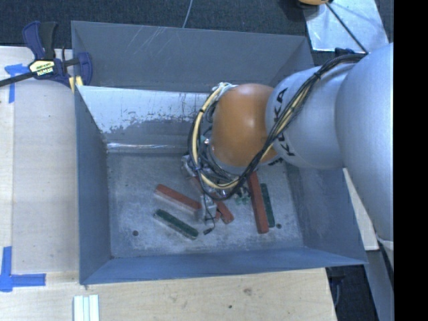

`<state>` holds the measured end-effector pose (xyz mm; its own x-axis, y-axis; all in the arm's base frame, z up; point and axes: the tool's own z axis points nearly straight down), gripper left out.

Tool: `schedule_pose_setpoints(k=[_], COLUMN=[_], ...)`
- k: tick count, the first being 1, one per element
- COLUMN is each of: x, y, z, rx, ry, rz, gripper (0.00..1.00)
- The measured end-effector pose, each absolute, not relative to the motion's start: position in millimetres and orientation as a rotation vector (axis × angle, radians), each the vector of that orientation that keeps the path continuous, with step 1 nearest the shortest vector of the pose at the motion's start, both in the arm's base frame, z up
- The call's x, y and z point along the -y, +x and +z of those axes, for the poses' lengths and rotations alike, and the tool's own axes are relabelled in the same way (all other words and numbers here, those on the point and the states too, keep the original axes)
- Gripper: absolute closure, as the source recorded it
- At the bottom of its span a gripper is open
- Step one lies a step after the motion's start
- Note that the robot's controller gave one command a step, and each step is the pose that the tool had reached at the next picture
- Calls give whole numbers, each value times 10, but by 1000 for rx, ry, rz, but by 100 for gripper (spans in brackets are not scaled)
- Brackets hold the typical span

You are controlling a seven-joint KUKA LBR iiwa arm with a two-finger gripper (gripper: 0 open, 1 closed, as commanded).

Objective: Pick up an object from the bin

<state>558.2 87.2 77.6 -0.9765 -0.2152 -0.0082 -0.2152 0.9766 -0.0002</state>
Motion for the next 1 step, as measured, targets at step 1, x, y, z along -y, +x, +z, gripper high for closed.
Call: schedule_pose_setpoints(k=[1], x=[-869], y=[5596], z=[663], rx=[-3133], ry=[-165], rz=[6], gripper=[0])
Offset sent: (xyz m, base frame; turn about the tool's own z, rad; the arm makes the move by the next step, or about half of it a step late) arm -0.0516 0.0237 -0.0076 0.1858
